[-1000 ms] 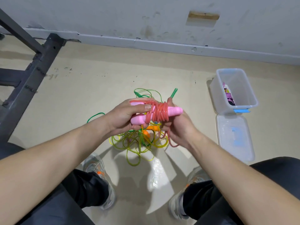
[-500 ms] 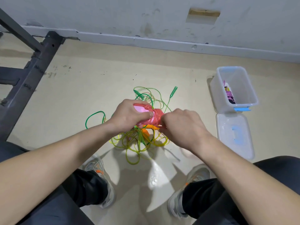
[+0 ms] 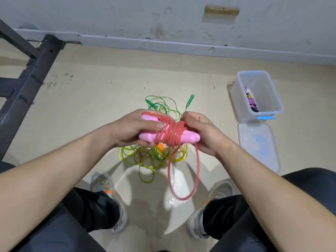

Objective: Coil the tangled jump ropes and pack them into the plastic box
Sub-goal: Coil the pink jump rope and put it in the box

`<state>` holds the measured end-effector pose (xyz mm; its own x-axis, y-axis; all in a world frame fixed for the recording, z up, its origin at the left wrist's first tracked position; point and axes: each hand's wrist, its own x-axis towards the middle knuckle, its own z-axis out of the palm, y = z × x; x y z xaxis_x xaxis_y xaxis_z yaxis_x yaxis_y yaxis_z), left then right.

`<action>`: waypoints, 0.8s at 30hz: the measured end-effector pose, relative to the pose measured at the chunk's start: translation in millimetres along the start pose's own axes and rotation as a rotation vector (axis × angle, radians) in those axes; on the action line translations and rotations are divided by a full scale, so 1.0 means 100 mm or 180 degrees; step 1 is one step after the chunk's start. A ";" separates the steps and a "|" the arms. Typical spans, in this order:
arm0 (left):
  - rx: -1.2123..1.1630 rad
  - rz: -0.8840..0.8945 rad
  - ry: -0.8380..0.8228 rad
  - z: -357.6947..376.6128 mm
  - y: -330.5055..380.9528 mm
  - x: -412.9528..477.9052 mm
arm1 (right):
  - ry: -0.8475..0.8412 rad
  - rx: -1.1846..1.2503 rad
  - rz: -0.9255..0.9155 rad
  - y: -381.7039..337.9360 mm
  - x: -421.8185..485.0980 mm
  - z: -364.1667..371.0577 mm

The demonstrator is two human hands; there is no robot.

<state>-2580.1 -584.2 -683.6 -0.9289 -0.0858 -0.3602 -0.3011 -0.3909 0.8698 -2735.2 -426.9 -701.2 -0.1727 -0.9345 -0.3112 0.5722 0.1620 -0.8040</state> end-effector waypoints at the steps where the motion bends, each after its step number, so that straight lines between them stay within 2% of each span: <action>1: -0.0113 0.0087 0.0028 -0.02 0.00 0.00 | 0.0182 0.0043 0.0059 0.03 0.00 0.01; 6: -0.0209 0.0229 0.0528 -0.11 -0.04 0.02 | 0.0797 -0.0092 0.0132 -0.01 -0.01 0.05; 14: -0.0432 0.0274 0.0570 -0.12 -0.08 0.02 | 0.0697 0.0114 0.0034 -0.05 -0.04 0.09; 16: -0.0538 0.0337 0.0521 -0.11 -0.11 0.03 | 0.0782 -0.0124 -0.0076 -0.05 -0.05 0.10; 19: -0.0668 0.0330 0.0745 -0.08 -0.13 0.04 | 0.1028 -0.0598 -0.0341 0.00 -0.04 0.17; 22: -0.0607 0.0345 0.1119 -0.01 -0.16 0.08 | 0.1539 -0.1209 -0.0521 0.10 -0.05 0.28; 24: -0.0374 0.0416 0.1342 0.04 -0.19 0.09 | 0.1864 -0.1554 -0.0359 0.14 -0.07 0.34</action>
<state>-2583.8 -573.6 -702.5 -0.7813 -0.4975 -0.3770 -0.1381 -0.4512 0.8817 -2698.5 -428.8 -692.4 -0.6830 -0.6555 -0.3222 0.1308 0.3242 -0.9369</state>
